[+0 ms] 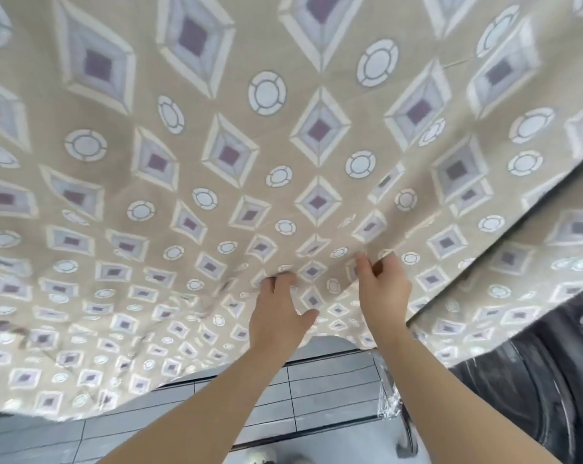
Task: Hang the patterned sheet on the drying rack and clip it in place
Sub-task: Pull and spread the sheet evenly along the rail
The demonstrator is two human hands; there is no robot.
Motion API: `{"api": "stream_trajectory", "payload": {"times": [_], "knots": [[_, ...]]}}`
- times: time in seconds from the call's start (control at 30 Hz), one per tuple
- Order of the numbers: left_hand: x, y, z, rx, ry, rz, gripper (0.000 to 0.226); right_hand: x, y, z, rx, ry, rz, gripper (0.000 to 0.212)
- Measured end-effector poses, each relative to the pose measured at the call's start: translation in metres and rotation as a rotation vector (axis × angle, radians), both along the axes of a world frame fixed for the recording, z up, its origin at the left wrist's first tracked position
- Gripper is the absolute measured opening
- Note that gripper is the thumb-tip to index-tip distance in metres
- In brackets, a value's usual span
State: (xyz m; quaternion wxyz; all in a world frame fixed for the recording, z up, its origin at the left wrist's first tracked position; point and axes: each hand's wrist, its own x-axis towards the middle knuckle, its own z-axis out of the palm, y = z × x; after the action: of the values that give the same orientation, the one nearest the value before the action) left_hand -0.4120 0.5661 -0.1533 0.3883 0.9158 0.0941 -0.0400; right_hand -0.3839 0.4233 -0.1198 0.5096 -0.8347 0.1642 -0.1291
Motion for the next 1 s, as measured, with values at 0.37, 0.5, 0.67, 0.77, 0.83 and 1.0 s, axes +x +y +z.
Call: {"api": "stream_trajectory", "payload": {"times": [0.37,0.5,0.67,0.77,0.83,1.0], "knots": [[0.022,0.004,-0.015,0.112,0.085,-0.050,0.053,0.003,-0.014,-0.051,-0.235,0.294,0.223,0.041],[0.020,-0.009,-0.019,0.195,0.189,-0.059,0.054,-0.006,-0.026,-0.069,-0.185,0.392,0.312,0.043],[0.016,-0.060,-0.018,0.120,0.172,-0.008,0.053,-0.020,-0.089,-0.065,-0.089,0.370,0.298,0.018],[0.014,-0.107,-0.017,0.033,0.118,-0.053,0.053,-0.027,-0.149,-0.056,-0.066,0.346,0.030,0.022],[0.014,-0.139,-0.017,0.006,0.097,-0.075,0.058,-0.026,-0.181,-0.049,-0.058,0.261,-0.158,0.033],[0.018,-0.203,-0.002,0.029,-0.023,-0.061,0.073,-0.009,-0.223,-0.034,-0.082,0.061,-0.300,0.078]]}}
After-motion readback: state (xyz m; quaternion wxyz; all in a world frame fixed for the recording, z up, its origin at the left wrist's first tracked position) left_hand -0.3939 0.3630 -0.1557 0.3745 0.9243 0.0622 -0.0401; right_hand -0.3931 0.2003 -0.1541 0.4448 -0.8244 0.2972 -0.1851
